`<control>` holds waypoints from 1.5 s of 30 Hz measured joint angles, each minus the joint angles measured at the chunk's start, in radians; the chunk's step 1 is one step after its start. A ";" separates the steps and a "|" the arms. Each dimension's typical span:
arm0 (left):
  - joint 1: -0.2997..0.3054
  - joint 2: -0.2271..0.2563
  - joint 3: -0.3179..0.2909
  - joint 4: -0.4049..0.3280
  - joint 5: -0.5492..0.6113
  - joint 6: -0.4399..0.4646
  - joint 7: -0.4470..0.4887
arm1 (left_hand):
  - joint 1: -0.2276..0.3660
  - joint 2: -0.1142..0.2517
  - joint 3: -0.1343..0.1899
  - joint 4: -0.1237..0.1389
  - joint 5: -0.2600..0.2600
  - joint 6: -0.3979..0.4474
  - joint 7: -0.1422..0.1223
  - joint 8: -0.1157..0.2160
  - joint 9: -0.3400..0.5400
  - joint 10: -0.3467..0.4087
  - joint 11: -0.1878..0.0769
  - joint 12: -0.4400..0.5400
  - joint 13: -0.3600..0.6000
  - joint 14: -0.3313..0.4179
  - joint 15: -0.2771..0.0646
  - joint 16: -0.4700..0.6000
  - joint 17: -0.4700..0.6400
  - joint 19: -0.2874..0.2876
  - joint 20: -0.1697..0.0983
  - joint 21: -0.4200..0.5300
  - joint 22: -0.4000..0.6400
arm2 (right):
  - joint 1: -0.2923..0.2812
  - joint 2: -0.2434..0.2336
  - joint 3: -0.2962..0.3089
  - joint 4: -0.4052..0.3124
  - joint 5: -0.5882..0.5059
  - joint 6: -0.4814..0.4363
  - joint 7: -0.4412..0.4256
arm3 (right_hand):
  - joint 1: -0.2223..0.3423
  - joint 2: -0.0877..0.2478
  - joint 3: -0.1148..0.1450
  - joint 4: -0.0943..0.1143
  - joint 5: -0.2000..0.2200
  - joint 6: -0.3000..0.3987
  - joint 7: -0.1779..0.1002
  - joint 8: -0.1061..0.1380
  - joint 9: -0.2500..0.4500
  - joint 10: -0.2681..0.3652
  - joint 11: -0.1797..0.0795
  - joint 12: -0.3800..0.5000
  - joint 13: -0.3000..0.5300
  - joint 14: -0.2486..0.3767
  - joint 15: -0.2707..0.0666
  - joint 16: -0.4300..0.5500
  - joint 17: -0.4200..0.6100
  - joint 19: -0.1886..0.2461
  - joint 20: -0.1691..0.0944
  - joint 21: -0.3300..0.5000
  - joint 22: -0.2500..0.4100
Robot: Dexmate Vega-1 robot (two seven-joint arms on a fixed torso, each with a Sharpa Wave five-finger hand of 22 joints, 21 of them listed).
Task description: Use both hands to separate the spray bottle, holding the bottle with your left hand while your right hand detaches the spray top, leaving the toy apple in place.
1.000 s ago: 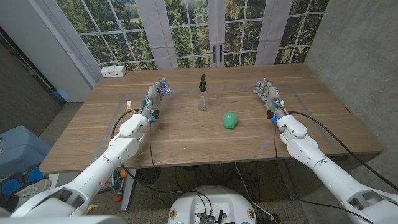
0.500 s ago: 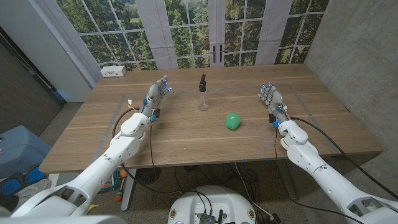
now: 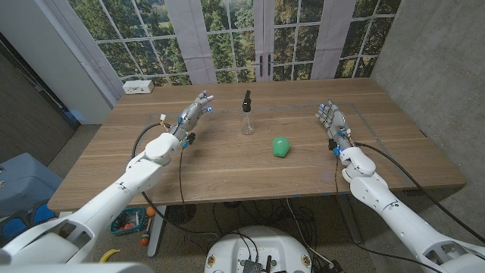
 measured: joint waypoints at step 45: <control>-0.088 0.061 0.143 -0.063 0.341 0.159 0.035 | 0.223 -0.002 -0.215 0.008 0.120 0.095 0.030 0.059 0.009 0.048 -0.019 0.022 0.000 0.020 -0.002 0.012 0.000 0.038 0.002 -0.120 0.000 | -0.046 -0.022 -0.004 -0.099 -0.087 0.007 -0.112 | 0.000 0.000 -0.011 -0.036 -0.003 0.020 0.016 0.000 0.000 0.020 0.012 0.000 -0.014 0.017 0.018 0.000 -0.015 0.022 0.022 -0.015 0.000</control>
